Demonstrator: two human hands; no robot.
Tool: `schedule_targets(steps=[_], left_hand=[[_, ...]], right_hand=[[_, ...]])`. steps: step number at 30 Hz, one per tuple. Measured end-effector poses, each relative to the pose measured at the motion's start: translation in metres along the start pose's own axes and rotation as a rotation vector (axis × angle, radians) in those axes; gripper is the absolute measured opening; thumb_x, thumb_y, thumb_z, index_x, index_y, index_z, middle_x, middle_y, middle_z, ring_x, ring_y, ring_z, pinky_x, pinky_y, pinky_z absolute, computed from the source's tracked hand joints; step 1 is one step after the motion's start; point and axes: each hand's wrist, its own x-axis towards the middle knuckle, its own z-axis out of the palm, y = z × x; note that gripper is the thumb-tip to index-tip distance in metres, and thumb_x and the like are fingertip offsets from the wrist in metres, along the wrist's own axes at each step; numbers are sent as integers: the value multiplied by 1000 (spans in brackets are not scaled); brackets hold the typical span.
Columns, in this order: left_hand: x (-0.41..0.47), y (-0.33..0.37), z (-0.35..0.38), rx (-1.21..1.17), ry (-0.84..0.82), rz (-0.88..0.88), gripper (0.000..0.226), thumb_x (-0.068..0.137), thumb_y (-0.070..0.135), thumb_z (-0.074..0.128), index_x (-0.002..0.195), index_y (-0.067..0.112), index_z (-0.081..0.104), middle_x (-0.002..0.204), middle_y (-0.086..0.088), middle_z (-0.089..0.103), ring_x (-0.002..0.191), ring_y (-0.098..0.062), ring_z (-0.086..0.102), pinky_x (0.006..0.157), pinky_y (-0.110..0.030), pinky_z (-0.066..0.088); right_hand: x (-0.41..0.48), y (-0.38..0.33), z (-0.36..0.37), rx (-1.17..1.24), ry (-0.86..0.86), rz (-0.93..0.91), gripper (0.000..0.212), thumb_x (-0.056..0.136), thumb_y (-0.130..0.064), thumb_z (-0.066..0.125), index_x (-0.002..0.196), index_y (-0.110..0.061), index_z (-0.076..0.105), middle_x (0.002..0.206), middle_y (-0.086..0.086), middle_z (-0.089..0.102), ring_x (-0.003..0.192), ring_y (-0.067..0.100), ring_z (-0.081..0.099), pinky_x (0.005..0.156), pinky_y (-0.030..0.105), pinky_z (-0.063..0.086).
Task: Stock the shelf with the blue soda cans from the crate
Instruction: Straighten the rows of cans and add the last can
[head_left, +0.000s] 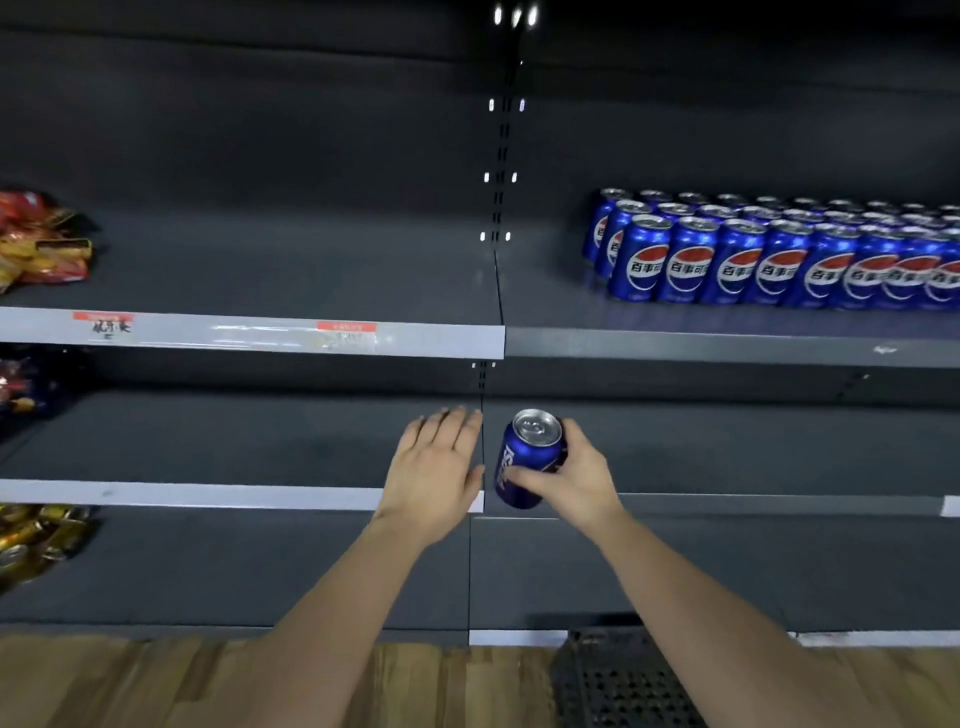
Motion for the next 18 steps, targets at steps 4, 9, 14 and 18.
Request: schedule_targets(steps=[4,9,14,18], left_hand=[[27,20,-19,23,27,42,62,86,34,62,140,8,46,139,-12,51,127,-29,49,109,-44,33],[69,60,-45,39,92,73,60,93,34,50,147,11,34,148,-8,40,137,-25,36,115,-39,19],[109,113,-60,57,144,49,61,95,36,44,149,13,27,153,-8,33,140,-24,29,117,-39,16],[133,161,-65,57,161,25,61,95,36,45,149,12,27,153,-9,32,140,-24,29,117,-40,17]], right_hand=[[9,-23,-39,19,23,-48,50,61,-25,87,101,-22,57,93,-13,68,87,6,64,79,23,52],[27,-36,-99,50,42,-121,52,60,-25,88,103,-23,58,98,-12,68,91,4,63,82,24,51],[43,-35,-163,24,38,-183,57,60,-30,88,105,-21,53,98,-12,67,92,3,63,80,23,50],[54,-27,-210,36,65,-209,64,62,-31,88,113,-22,50,100,-18,64,92,-3,60,79,20,47]])
